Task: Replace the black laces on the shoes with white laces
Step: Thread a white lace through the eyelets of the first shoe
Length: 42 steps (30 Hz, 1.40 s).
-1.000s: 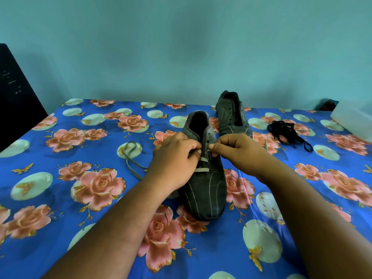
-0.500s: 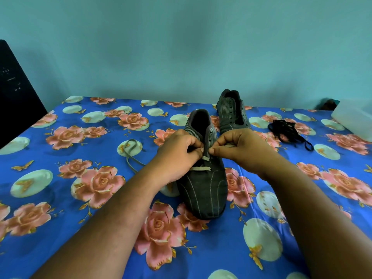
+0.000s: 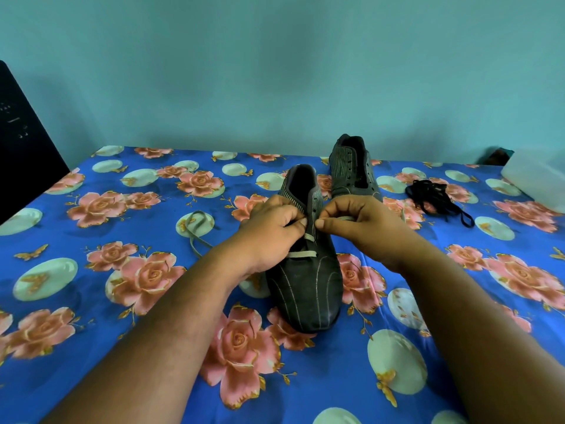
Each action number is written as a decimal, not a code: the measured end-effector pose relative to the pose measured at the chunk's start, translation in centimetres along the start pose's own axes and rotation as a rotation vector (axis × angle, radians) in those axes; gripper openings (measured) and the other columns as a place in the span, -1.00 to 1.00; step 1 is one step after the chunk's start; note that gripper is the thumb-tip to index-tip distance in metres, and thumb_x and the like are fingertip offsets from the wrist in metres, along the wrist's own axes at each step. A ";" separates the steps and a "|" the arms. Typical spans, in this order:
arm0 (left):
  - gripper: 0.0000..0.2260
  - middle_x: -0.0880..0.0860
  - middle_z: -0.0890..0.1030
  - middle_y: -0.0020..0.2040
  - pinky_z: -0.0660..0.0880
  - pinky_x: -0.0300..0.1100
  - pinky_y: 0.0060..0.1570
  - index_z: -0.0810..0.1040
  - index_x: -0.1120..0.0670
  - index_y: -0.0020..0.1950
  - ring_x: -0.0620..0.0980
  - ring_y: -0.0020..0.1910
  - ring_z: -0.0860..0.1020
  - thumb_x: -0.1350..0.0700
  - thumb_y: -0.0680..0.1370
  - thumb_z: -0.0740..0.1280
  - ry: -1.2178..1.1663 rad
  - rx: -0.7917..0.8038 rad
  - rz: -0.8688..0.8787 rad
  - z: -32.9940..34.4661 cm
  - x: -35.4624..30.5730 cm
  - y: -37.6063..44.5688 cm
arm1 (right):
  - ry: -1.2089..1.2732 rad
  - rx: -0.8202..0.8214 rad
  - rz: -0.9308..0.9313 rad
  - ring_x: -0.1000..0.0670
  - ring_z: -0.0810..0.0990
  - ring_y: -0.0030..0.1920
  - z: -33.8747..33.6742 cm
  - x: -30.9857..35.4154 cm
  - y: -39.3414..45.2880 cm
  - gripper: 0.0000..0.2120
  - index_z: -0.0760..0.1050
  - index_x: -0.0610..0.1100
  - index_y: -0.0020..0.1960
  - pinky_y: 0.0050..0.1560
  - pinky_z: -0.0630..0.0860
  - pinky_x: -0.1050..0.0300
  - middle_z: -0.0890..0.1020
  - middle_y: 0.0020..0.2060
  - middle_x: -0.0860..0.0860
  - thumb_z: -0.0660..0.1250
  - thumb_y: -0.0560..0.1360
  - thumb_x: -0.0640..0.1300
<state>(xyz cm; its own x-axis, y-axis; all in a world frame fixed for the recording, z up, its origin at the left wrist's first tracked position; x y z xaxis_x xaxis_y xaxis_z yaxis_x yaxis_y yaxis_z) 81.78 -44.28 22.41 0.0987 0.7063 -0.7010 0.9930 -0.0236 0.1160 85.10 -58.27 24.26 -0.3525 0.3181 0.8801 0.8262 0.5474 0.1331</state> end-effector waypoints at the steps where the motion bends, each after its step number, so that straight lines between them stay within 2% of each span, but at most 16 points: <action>1: -0.72 -0.12 0.40 0.02 0.29 0.16 0.36 0.43 -0.10 -0.25 0.05 0.24 0.37 -0.04 0.66 0.25 0.056 -0.002 0.002 -0.3 -0.1 -0.1 | 0.014 0.001 0.003 0.07 0.60 -0.15 -0.1 -0.1 0.1 -0.93 0.65 -0.21 -0.06 -0.04 0.53 0.26 0.71 -0.14 -0.19 0.47 0.52 -0.20; 6: -0.66 -0.10 0.42 -0.10 0.32 0.16 0.30 0.52 -0.01 -0.23 0.02 0.13 0.38 -0.16 0.66 0.23 0.154 0.028 0.060 -1.2 0.2 -0.4 | 0.046 -0.002 0.003 0.06 0.61 -0.14 -0.4 -0.4 0.1 -0.95 0.65 -0.15 -0.08 -0.04 0.54 0.29 0.70 -0.14 -0.20 0.46 0.52 -0.17; 11: -0.67 -0.08 0.46 -0.10 0.38 0.22 0.26 0.52 -0.20 -0.28 0.02 0.11 0.43 -0.36 0.49 0.14 0.070 0.066 0.097 -1.9 0.9 -0.9 | 0.055 0.008 0.016 0.12 0.64 -0.13 -0.2 -0.4 0.0 -0.96 0.65 -0.14 -0.08 -0.03 0.54 0.35 0.73 -0.18 -0.05 0.45 0.53 -0.17; 14: -0.57 -0.10 0.50 -0.08 0.39 0.24 0.25 0.57 -0.07 -0.20 -0.03 0.07 0.49 -0.36 0.50 0.11 0.073 -0.012 0.116 -2.7 0.9 -0.8 | 0.037 -0.006 0.011 0.20 0.61 -0.21 -0.4 -0.4 0.1 -0.94 0.65 -0.17 -0.07 -0.12 0.51 0.38 0.70 -0.26 0.05 0.45 0.54 -0.18; 16: -0.60 -0.21 0.51 -0.08 0.42 0.27 0.22 0.57 -0.14 -0.12 -0.09 0.01 0.52 -0.38 0.49 0.10 -0.014 -0.097 0.119 -3.6 1.1 -0.6 | 0.025 -0.023 0.008 0.19 0.59 -0.23 -0.6 -0.4 0.2 -0.93 0.65 -0.17 -0.06 -0.15 0.49 0.38 0.69 -0.25 0.05 0.45 0.53 -0.16; 19: -0.69 -0.33 0.48 0.09 0.45 0.30 0.20 0.51 -0.28 0.10 -0.06 0.10 0.54 -0.35 0.52 0.12 -0.103 -0.215 0.156 -4.2 1.4 -0.6 | 0.038 -0.029 0.019 0.16 0.65 -0.14 -0.7 -0.7 0.2 -0.96 0.66 -0.09 -0.08 -0.13 0.50 0.37 0.71 -0.21 0.05 0.44 0.54 -0.14; 22: -0.58 -0.20 0.42 0.40 0.35 0.27 0.31 0.43 -0.34 0.36 -0.01 0.38 0.41 -0.33 0.55 0.05 0.053 -0.197 0.188 -3.0 1.1 -0.5 | 0.049 -0.024 0.038 0.14 0.65 -0.12 -0.6 -1.1 0.3 -0.94 0.65 -0.06 -0.08 -0.11 0.53 0.31 0.71 -0.20 0.05 0.42 0.57 -0.13; 24: -0.59 -0.18 0.41 0.44 0.35 0.26 0.31 0.38 -0.32 0.37 -0.01 0.40 0.40 -0.31 0.56 0.05 0.088 -0.174 0.179 -2.5 1.1 -0.3 | 0.054 -0.013 0.040 0.12 0.65 -0.11 -0.5 -1.1 0.4 -0.93 0.64 -0.08 -0.07 -0.07 0.56 0.24 0.71 -0.18 0.02 0.40 0.59 -0.14; 26: -0.67 -0.17 0.43 0.38 0.45 0.16 0.28 0.41 -0.24 0.36 -0.04 0.34 0.45 -0.22 0.62 0.17 -0.004 -0.166 0.196 -2.5 1.1 -0.2 | 0.083 -0.014 0.026 0.06 0.66 -0.11 -0.6 -1.0 0.5 -0.91 0.62 -0.14 -0.06 -0.02 0.58 0.18 0.73 -0.15 -0.08 0.37 0.60 -0.18; 29: -0.72 -0.13 0.41 0.34 0.52 -0.19 0.21 0.45 -0.11 0.38 -0.07 0.29 0.48 0.01 0.67 0.28 -0.146 -0.121 0.186 -2.3 1.2 -0.2 | 0.152 -0.015 0.018 -0.06 0.70 -0.03 -0.7 -0.8 0.4 -0.90 0.60 -0.20 -0.05 0.08 0.61 0.16 0.73 -0.09 -0.18 0.34 0.61 -0.23; 32: -0.65 -0.10 0.42 0.36 0.53 -0.21 0.23 0.41 -0.14 0.44 -0.14 0.23 0.55 -0.02 0.65 0.30 -0.205 -0.069 0.123 -2.2 1.3 -0.6 | 0.132 -0.029 0.015 -0.08 0.70 -0.04 -0.9 -0.8 0.4 -0.90 0.61 -0.21 -0.04 0.10 0.63 0.09 0.73 -0.10 -0.18 0.35 0.61 -0.21; 34: -0.56 -0.15 0.45 0.33 0.48 -0.47 0.08 0.31 -0.12 0.52 -0.35 0.10 0.53 -0.06 0.65 0.28 -0.250 0.007 0.015 -2.0 1.8 -1.0 | 0.100 -0.041 0.026 -0.11 0.69 -0.07 -1.1 -1.1 0.4 -0.89 0.62 -0.21 -0.04 0.12 0.61 -0.07 0.73 -0.13 -0.18 0.38 0.59 -0.17; 36: -0.59 -0.23 0.50 0.18 0.44 -0.47 -0.14 0.33 -0.12 0.46 -0.41 -0.12 0.51 -0.15 0.63 0.26 -0.241 0.097 -0.122 -1.6 3.2 -1.8 | 0.076 -0.029 0.040 -0.12 0.68 -0.11 -1.1 -1.4 0.5 -0.87 0.63 -0.20 -0.03 0.14 0.60 -0.19 0.73 -0.18 -0.15 0.40 0.58 -0.13; 38: -0.67 -0.21 0.57 -0.08 0.44 -0.31 -0.22 0.50 -0.07 0.26 -0.26 -0.31 0.50 -0.22 0.59 0.29 -0.225 0.097 -0.185 -2.1 4.7 -2.2 | 0.047 -0.018 0.045 -0.08 0.68 -0.16 -1.1 -1.5 0.5 -0.87 0.64 -0.19 -0.03 0.12 0.61 -0.20 0.72 -0.22 -0.12 0.42 0.56 -0.12; 40: -0.72 -0.18 0.50 -0.34 0.44 -0.21 -0.24 0.61 -0.01 0.02 -0.13 -0.40 0.40 -0.21 0.55 0.35 -0.298 0.036 -0.195 -3.1 5.3 -2.3 | 0.023 -0.027 0.042 -0.04 0.66 -0.20 -1.3 -1.4 0.5 -0.88 0.64 -0.18 -0.04 0.07 0.62 -0.16 0.72 -0.24 -0.10 0.43 0.55 -0.12; 42: -0.81 -0.17 0.53 -0.40 0.43 -0.29 -0.31 0.67 -0.03 -0.15 -0.15 -0.39 0.42 -0.10 0.58 0.39 -0.360 -0.013 -0.151 -3.9 4.9 -2.3 | 0.014 -0.045 0.036 -0.03 0.63 -0.24 -1.5 -1.3 0.4 -0.86 0.65 -0.18 -0.06 -0.03 0.63 -0.10 0.69 -0.28 -0.10 0.46 0.53 -0.10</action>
<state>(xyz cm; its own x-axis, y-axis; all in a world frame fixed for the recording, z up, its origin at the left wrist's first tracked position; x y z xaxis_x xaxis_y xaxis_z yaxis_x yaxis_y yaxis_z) 79.78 -38.01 21.47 -0.0292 0.4078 -0.9126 0.9974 0.0721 0.0003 86.59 -59.62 23.87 -0.3162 0.3261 0.8909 0.8574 0.5002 0.1213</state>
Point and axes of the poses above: each hand's wrist, its own y-axis towards the middle knuckle, its own z-axis out of the palm, x = y × z, the point moved 10 cm from there along y, towards the middle knuckle
